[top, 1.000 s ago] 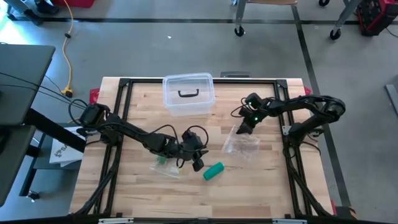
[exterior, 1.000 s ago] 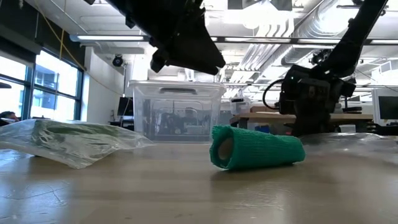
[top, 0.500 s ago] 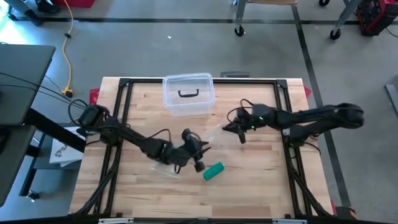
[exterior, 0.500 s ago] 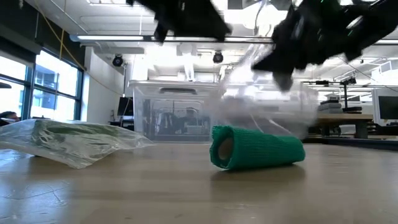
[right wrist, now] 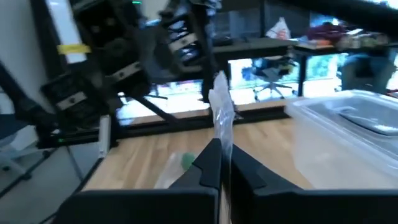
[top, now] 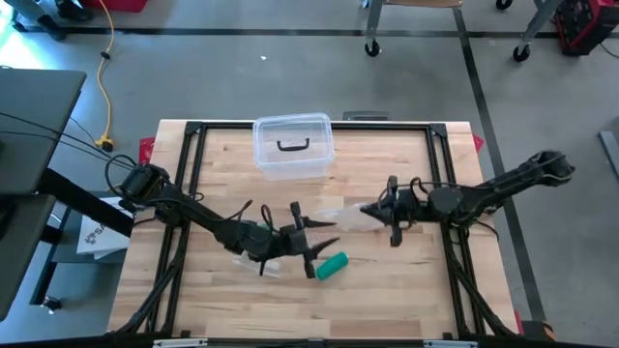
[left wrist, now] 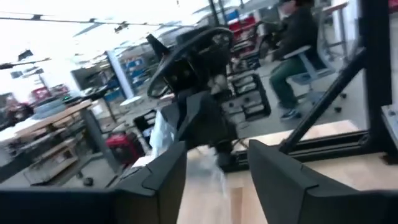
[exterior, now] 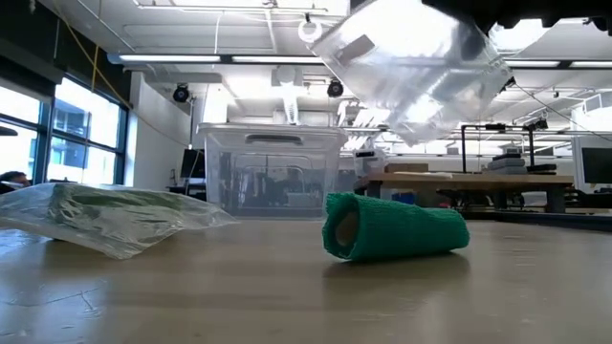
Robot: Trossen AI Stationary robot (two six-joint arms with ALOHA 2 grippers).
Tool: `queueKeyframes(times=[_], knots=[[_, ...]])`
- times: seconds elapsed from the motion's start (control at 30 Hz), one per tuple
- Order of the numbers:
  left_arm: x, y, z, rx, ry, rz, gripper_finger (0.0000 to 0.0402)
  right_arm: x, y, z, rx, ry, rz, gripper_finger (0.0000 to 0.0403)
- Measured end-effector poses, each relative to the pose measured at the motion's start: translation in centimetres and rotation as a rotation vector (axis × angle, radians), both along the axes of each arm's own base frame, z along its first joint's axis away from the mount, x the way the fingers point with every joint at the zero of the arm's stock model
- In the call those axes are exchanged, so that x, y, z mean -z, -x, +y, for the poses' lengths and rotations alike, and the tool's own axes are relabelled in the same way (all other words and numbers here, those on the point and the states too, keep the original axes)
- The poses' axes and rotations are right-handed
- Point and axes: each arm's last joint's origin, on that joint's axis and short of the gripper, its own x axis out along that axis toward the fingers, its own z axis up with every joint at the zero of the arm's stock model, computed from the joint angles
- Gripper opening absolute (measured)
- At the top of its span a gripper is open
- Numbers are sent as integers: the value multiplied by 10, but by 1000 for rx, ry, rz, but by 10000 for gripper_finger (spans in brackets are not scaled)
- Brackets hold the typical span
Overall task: Roll bandage
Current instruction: Open the zip bag
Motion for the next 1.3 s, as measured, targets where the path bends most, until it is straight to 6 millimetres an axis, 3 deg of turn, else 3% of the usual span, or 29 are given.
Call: queueKeyframes(times=[0.3,0.57,0.73,0.97,1.13,1.3], knots=[[4,-5,15,-101,50,14,190,13,-17,22,-23,72,-42,0],[18,-9,15,10,163,88,183,20,-25,31,-43,59,-68,0],[27,-11,12,-54,179,97,143,23,-28,35,-27,53,-84,0],[27,-5,0,-84,142,106,15,32,-31,39,-32,52,-50,0],[36,-2,1,-91,138,202,4,32,-29,38,-48,102,-11,9],[39,9,6,-8,259,366,2,29,-26,38,-72,173,152,77]])
